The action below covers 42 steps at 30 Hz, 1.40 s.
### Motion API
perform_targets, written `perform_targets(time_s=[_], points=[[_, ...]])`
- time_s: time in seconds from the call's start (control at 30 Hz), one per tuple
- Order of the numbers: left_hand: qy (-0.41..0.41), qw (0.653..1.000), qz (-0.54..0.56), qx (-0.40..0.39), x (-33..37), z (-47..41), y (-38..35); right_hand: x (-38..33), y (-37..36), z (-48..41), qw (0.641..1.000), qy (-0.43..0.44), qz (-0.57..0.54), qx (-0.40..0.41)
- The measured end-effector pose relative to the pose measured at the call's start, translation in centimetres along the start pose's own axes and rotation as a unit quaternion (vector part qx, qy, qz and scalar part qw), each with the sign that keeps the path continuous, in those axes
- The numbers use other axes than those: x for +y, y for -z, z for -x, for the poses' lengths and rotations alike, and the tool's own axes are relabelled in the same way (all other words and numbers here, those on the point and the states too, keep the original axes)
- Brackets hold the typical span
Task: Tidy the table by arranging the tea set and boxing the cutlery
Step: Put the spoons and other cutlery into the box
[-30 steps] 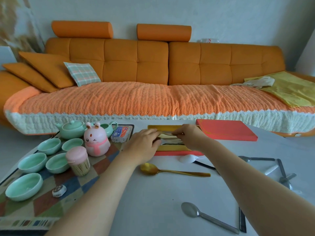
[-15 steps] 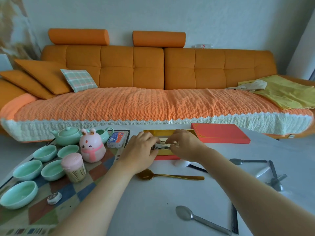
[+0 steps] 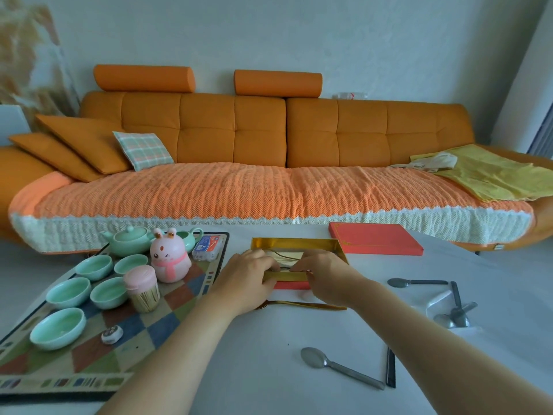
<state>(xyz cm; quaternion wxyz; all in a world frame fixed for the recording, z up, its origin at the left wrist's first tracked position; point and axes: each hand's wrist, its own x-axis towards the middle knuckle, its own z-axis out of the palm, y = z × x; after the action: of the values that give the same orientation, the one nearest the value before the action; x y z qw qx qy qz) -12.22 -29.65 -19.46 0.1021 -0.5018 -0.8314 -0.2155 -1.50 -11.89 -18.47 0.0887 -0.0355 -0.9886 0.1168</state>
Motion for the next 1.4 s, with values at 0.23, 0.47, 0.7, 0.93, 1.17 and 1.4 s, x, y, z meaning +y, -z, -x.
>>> perform_targets(time_s=[0.23,0.47,0.7,0.93,1.17,1.4], points=[[-0.019,0.999,-0.015,0.021,0.7,1.3,1.4,-1.6,0.8,1.9,0.995,0.069,0.032,0.061],[0.012,0.994,-0.027,-0.106,0.3,2.6,1.8,-2.9,0.0,2.7,0.993,-0.015,0.1,-0.063],[0.05,0.988,0.009,-0.149,-0.6,3.4,1.8,-3.4,-0.1,2.3,0.993,0.016,0.104,-0.053],[0.123,0.966,0.086,-0.21,-1.5,3.1,3.4,-3.7,-0.1,1.5,0.996,-0.006,0.051,-0.068],[0.11,0.966,0.047,-0.227,-1.2,2.9,3.4,-3.5,0.2,1.0,0.997,-0.031,0.016,-0.071],[0.101,0.981,0.054,-0.159,-1.0,2.0,4.7,-3.2,1.9,0.5,0.999,0.029,-0.013,0.008]])
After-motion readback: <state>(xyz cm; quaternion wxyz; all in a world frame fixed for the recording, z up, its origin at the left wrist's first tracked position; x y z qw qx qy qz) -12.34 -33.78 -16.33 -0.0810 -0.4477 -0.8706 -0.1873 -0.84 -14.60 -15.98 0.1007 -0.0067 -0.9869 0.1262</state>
